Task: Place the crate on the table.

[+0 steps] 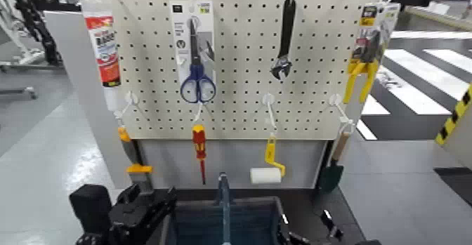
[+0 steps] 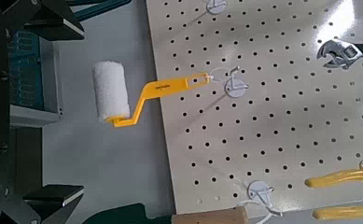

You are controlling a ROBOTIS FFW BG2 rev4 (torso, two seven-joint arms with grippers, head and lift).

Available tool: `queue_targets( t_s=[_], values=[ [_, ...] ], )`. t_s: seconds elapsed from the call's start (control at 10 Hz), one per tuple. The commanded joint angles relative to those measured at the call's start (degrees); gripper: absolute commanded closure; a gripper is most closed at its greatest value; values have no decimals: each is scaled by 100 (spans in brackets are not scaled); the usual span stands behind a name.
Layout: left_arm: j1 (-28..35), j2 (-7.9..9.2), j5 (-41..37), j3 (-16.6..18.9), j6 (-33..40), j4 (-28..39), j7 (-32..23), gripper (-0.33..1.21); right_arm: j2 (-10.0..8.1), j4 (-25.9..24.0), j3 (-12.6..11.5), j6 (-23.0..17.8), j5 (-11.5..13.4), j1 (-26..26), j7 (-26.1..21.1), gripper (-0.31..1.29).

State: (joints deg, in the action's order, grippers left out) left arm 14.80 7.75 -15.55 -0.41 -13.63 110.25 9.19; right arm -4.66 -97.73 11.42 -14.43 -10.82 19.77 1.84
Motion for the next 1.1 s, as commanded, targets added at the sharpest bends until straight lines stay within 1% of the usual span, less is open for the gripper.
queue_targets(
  t_s=[0.1,0.4,0.5,0.6,0.8,1.1],
  values=[
    [287,-45,272,-109,862,-170,-233,19,0,0,-8,-8,-16,1,9,14],
    [498,-37,500,-197,1267,-249,-348,8,0,17,-17,-8,-34,1,27,14],
    [542,-37,606,-206,1407,-275,-409,7,0,17,-17,-8,-43,1,27,14],
    [612,-37,676,-241,1601,-311,-532,7,0,17,-26,-8,-51,1,36,14],
    [709,34,764,-443,1952,-399,-1007,7,-9,17,-26,-8,-51,1,36,14],
    [700,34,790,-487,2128,-478,-1130,7,-18,26,-26,1,-51,-8,44,14]
  ],
)
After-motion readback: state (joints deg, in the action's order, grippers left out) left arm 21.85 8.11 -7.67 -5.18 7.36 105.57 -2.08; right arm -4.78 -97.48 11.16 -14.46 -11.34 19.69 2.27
